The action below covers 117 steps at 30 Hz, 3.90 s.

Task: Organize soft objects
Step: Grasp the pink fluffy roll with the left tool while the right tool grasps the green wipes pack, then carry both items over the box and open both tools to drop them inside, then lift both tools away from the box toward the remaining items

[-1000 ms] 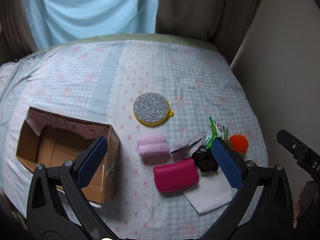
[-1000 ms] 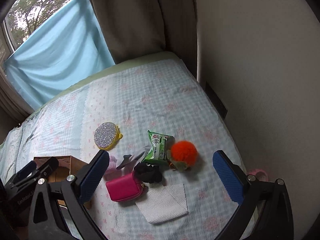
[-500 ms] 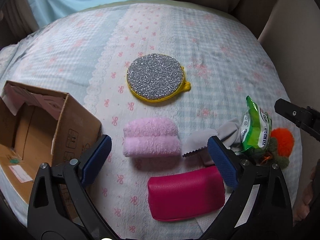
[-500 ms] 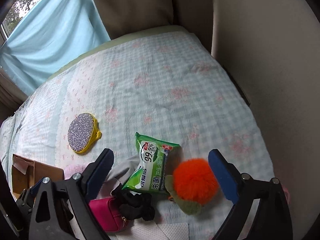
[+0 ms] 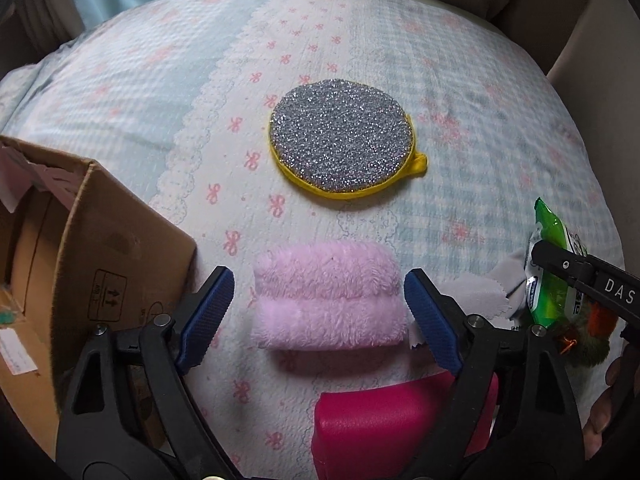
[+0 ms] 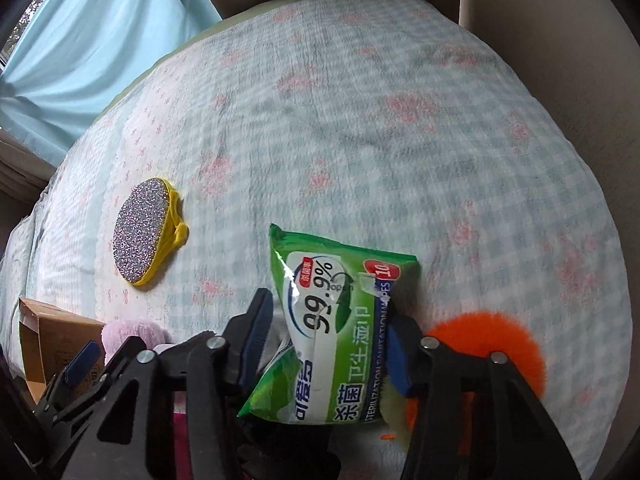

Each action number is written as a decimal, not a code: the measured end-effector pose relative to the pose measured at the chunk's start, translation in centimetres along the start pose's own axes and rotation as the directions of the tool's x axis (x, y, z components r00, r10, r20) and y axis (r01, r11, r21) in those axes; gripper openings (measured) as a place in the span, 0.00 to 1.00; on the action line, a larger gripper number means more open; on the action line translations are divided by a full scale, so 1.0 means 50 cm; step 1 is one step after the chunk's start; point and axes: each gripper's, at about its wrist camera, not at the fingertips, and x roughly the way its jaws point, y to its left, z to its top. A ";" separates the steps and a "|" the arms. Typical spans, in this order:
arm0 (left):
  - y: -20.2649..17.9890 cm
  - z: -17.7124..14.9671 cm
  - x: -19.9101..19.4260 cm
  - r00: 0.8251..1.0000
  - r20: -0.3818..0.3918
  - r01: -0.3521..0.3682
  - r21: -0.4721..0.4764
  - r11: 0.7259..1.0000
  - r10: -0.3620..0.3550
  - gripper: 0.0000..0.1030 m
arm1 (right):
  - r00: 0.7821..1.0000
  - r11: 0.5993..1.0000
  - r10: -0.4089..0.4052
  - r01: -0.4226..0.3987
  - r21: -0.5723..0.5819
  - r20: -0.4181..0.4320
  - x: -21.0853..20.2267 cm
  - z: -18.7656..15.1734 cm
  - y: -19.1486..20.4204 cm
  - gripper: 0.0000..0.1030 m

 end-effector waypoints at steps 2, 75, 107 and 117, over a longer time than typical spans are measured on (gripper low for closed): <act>0.004 0.000 0.016 0.999 -0.040 0.015 -0.013 1.000 -0.015 0.74 | 1.000 1.000 -0.006 0.006 -0.007 -0.003 0.002 0.000 0.003 0.35; 0.634 0.168 -0.189 0.957 -0.287 0.161 0.373 0.914 -0.052 0.23 | 0.975 0.999 0.033 -0.027 0.027 -0.219 -0.086 -0.176 0.733 0.28; 0.586 0.147 -0.235 0.975 -0.222 0.123 0.517 0.847 -0.006 0.99 | 0.956 1.000 0.013 -0.015 -0.003 -0.294 -0.024 -0.147 0.713 1.00; 0.617 0.137 -0.389 0.994 -0.097 0.096 0.467 0.879 -0.057 0.99 | 0.990 0.995 -0.011 -0.002 -0.098 -0.138 -0.192 -0.161 0.751 1.00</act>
